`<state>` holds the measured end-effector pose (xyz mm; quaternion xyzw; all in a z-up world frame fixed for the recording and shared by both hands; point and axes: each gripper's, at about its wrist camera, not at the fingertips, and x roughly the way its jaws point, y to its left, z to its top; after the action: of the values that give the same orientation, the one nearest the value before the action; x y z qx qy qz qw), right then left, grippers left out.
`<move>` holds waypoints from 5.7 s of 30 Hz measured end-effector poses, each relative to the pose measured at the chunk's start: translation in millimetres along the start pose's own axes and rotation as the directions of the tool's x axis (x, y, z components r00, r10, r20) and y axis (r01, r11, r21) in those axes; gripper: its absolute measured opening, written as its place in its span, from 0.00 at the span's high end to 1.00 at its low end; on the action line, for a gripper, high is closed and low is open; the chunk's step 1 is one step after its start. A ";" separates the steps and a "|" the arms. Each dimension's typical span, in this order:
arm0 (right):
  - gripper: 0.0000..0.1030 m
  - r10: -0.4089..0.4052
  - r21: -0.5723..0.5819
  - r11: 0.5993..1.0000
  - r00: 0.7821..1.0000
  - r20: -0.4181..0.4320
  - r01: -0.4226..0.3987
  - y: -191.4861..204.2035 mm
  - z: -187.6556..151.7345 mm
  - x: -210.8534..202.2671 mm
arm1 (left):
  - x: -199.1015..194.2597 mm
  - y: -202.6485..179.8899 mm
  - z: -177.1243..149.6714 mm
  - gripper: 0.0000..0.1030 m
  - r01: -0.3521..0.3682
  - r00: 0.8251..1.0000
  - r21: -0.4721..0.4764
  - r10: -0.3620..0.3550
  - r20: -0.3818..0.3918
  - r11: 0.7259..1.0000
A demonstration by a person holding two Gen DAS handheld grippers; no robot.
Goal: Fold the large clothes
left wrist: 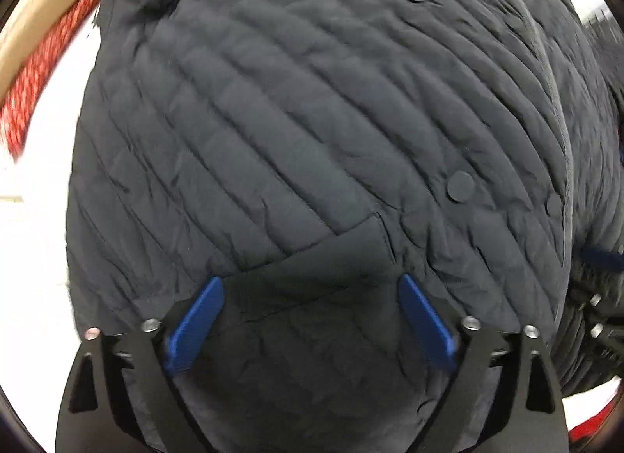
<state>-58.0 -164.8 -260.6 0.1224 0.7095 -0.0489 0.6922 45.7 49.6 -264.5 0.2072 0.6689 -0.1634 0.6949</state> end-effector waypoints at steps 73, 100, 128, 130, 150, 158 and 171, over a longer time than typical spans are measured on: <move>0.91 0.020 0.298 0.858 0.606 0.795 -0.419 -207.4 111.1 -278.9 | -119.0 -45.1 9.1 0.06 0.028 0.963 0.063 -0.044 0.268 0.998; 0.91 -0.043 -0.006 0.999 0.887 0.460 0.051 131.7 198.9 -86.0 | -81.2 88.0 26.0 0.06 0.048 0.960 -0.050 -0.032 0.279 0.998; 0.34 -0.071 0.045 0.997 0.887 0.457 0.057 84.9 108.2 -80.9 | -113.2 41.9 44.3 0.07 0.167 0.930 -0.062 -0.136 0.340 0.984; 0.34 -0.097 0.125 0.991 0.890 0.445 0.045 47.9 110.3 -80.8 | -117.7 37.3 58.4 0.07 0.181 0.924 -0.076 -0.143 0.354 0.980; 0.29 -0.150 0.260 0.962 0.952 0.267 0.079 -44.6 142.9 -0.4 | 5.2 -7.6 172.4 0.05 0.017 0.981 -0.105 0.004 0.194 0.994; 0.28 -0.159 0.259 0.963 0.940 0.302 0.079 -45.6 136.2 3.2 | -4.6 -2.7 179.8 0.05 0.027 0.983 -0.093 -0.010 0.185 0.995; 0.28 -0.153 0.302 0.952 0.935 0.319 0.053 -26.4 122.0 -34.0 | -191.4 -26.2 148.4 0.07 0.120 0.848 0.071 -0.140 0.511 0.990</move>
<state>54.4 -223.1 -233.9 0.1740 0.5704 -0.2087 0.7751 150.5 -57.8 -72.6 0.1228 0.4681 -0.2716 0.8319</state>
